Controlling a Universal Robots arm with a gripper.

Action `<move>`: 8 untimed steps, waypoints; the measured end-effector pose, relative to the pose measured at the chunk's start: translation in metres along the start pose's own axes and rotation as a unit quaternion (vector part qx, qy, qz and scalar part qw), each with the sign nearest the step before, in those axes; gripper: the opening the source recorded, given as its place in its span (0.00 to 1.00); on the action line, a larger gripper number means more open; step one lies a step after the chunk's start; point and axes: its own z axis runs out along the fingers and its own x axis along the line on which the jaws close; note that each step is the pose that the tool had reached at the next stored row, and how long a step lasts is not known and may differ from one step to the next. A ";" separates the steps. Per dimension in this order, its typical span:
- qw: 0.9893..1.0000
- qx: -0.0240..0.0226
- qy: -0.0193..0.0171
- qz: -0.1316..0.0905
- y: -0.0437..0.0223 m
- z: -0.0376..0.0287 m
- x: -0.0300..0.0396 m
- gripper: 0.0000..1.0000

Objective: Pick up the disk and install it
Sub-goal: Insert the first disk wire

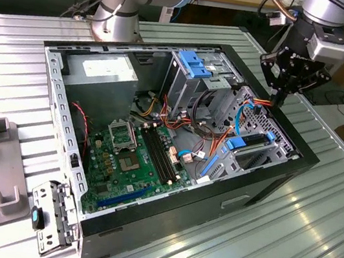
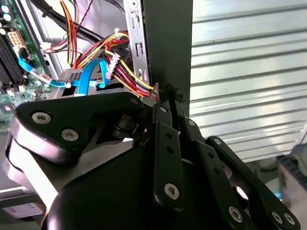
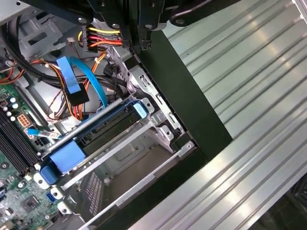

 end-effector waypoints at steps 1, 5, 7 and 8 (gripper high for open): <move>1.000 -0.001 0.000 0.007 0.0000 0.0001 0.0000 0.17; 0.998 -0.011 -0.001 0.058 0.0000 0.0006 -0.0001 0.17; 0.997 -0.014 -0.002 0.075 0.0000 0.0008 -0.0002 0.17; 0.996 -0.016 -0.002 0.087 -0.0001 0.0010 -0.0002 0.17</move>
